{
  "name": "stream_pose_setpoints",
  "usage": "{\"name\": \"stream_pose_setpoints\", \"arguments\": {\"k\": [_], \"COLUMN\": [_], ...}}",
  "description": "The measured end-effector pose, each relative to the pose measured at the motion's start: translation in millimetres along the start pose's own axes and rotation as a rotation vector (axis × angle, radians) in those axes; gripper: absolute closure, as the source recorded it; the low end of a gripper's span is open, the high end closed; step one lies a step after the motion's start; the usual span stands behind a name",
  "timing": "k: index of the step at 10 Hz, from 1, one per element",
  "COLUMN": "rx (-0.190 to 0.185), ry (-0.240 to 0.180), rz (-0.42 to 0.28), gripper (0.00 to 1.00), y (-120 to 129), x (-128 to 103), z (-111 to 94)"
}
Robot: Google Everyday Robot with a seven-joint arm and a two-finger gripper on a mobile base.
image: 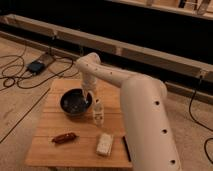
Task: Drag the ceramic bowl in a circle
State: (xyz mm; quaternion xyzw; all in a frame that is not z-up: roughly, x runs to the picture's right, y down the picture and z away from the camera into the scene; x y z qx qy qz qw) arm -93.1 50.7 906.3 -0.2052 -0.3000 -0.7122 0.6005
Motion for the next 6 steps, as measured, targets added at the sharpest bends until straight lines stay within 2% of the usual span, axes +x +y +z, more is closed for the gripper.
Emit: {"name": "stream_pose_setpoints", "arguments": {"k": [4,6], "rx": [0.004,0.004], "ry": [0.025,0.022], "rz": [-0.047,-0.048], "gripper": [0.2,0.2], "y": [-1,-1], "x": [1,0], "z": [-18,-16]}}
